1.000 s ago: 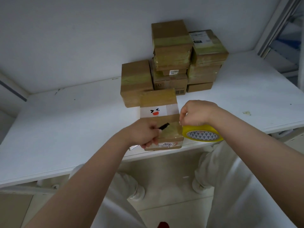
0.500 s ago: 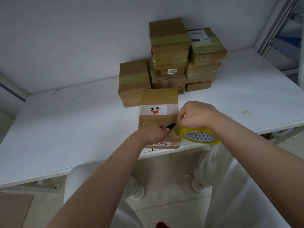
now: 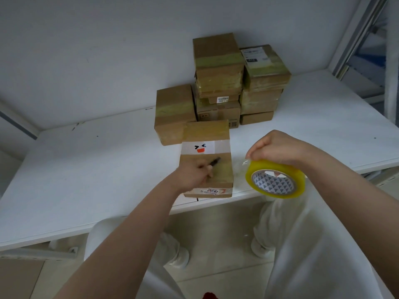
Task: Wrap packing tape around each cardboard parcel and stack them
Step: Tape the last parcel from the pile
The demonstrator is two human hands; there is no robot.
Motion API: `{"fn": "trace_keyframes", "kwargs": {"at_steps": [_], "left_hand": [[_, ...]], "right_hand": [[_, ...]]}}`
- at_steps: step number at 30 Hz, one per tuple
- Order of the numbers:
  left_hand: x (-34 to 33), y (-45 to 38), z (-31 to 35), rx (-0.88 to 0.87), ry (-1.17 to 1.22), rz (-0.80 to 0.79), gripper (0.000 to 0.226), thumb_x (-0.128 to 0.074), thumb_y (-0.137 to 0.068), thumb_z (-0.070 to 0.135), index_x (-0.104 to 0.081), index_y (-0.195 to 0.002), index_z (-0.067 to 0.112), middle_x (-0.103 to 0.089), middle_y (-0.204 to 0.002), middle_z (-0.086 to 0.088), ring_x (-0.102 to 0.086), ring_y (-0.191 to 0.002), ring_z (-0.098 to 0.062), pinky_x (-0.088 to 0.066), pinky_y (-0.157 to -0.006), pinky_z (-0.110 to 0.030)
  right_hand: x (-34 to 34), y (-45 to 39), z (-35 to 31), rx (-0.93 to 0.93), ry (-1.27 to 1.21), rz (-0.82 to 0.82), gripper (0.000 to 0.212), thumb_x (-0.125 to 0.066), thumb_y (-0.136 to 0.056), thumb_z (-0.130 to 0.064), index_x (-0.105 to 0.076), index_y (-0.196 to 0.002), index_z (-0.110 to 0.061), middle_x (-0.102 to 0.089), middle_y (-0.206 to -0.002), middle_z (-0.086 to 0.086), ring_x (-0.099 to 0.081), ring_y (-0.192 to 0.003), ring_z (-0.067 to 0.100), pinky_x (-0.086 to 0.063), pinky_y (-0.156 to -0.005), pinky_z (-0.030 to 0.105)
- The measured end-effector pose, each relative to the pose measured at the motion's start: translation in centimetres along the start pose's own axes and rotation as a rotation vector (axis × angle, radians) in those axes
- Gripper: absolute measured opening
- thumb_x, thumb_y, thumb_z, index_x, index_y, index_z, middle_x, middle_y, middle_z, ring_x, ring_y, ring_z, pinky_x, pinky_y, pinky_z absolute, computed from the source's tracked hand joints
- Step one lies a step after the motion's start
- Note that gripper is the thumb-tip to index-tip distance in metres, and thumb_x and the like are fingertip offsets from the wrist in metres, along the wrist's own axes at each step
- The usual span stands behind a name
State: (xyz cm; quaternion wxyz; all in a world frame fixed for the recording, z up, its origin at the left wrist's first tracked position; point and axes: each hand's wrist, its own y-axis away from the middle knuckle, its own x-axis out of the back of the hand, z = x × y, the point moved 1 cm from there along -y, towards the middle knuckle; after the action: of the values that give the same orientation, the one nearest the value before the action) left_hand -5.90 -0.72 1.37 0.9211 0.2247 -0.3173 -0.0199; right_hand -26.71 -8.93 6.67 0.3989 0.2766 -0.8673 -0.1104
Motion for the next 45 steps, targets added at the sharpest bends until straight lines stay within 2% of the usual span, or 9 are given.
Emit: {"fn": "trace_keyframes", "kwargs": {"at_steps": [6,15,21,28,31,33,35,39,45], "left_hand": [[5.7,-0.4,-6.2,0.201,0.131,0.611,0.025,-0.038,-0.103,0.024,-0.06,-0.093,0.016,-0.059,-0.081,-0.002,-0.052,-0.074,-0.024,-0.049,-0.074,-0.038],[4.6,-2.6,-10.8,0.465,0.064,0.362,0.032,-0.044,-0.102,0.024,-0.044,-0.111,-0.007,-0.048,-0.085,-0.012,-0.047,-0.07,-0.024,-0.036,-0.061,-0.031],[3.0,-0.3,-3.6,-0.224,-0.326,0.504,0.058,-0.028,-0.102,0.046,-0.026,-0.152,0.016,-0.027,-0.158,-0.008,-0.02,-0.147,-0.027,-0.02,-0.119,-0.048],[-4.9,-0.9,-1.8,-0.324,-0.983,0.01,0.079,-0.016,-0.09,0.073,0.034,-0.141,0.04,0.039,-0.153,0.009,0.038,-0.14,-0.026,0.015,-0.107,-0.068],[-3.6,-1.0,-1.7,-0.247,-0.601,-0.038,0.076,-0.031,-0.095,0.065,0.013,-0.152,0.039,0.017,-0.161,0.009,0.024,-0.147,-0.023,0.012,-0.112,-0.06],[-2.0,-0.2,-0.4,-0.166,0.118,0.125,0.056,-0.044,-0.098,0.05,-0.031,-0.15,0.033,-0.032,-0.155,0.004,-0.021,-0.147,-0.024,-0.023,-0.116,-0.041],[-0.8,0.5,1.1,-0.075,0.478,0.329,0.042,-0.046,-0.097,0.049,-0.06,-0.126,0.022,-0.061,-0.122,0.003,-0.053,-0.118,-0.015,-0.04,-0.088,-0.021],[-1.0,1.0,3.0,-0.025,0.416,0.231,0.054,-0.05,-0.086,0.064,-0.062,-0.089,0.012,-0.065,-0.083,0.0,-0.061,-0.078,-0.012,-0.049,-0.079,-0.03],[-0.1,0.6,2.2,-0.148,0.374,0.352,0.025,-0.071,-0.087,0.03,-0.062,-0.071,0.014,-0.057,-0.064,0.001,-0.048,-0.059,-0.01,-0.043,-0.06,-0.026]], "right_hand": [[0.0,-0.8,0.4,-0.013,-0.107,0.008,0.012,-0.071,-0.083,-0.022,-0.079,-0.092,-0.023,-0.07,-0.097,-0.002,-0.063,-0.082,0.013,-0.048,-0.06,0.024],[-0.7,-1.4,-0.2,-0.018,-0.176,-0.005,0.011,-0.07,-0.084,-0.021,-0.078,-0.091,-0.025,-0.068,-0.091,-0.005,-0.063,-0.081,0.015,-0.052,-0.062,0.028],[-1.2,-1.9,-0.5,0.013,-0.273,0.12,0.011,-0.068,-0.086,-0.02,-0.077,-0.091,-0.025,-0.066,-0.091,-0.007,-0.06,-0.084,0.012,-0.05,-0.074,0.029],[-0.9,-1.9,-0.2,0.014,-0.33,0.212,0.012,-0.067,-0.085,-0.02,-0.078,-0.088,-0.026,-0.069,-0.092,-0.008,-0.062,-0.09,0.013,-0.052,-0.085,0.033],[-0.7,-1.5,0.0,0.005,-0.36,0.171,0.012,-0.068,-0.086,-0.02,-0.078,-0.091,-0.024,-0.07,-0.094,-0.004,-0.063,-0.089,0.016,-0.055,-0.083,0.037],[-0.6,-1.2,0.0,0.018,-0.364,0.145,0.012,-0.068,-0.086,-0.021,-0.078,-0.092,-0.025,-0.07,-0.097,-0.003,-0.063,-0.088,0.016,-0.054,-0.074,0.032],[-0.7,-0.8,-0.3,0.047,-0.356,0.1,0.011,-0.069,-0.087,-0.022,-0.078,-0.093,-0.024,-0.069,-0.095,-0.006,-0.062,-0.084,0.011,-0.048,-0.064,0.024],[-1.4,-0.3,-1.1,0.095,-0.375,-0.007,0.008,-0.072,-0.085,-0.022,-0.078,-0.089,-0.025,-0.072,-0.091,-0.005,-0.065,-0.083,0.012,-0.05,-0.067,0.024],[-1.3,-0.2,-1.8,0.137,-0.297,-0.216,0.029,-0.075,-0.078,-0.038,-0.074,-0.106,-0.028,-0.072,-0.101,-0.002,-0.067,-0.095,0.018,-0.054,-0.087,0.032]]}}
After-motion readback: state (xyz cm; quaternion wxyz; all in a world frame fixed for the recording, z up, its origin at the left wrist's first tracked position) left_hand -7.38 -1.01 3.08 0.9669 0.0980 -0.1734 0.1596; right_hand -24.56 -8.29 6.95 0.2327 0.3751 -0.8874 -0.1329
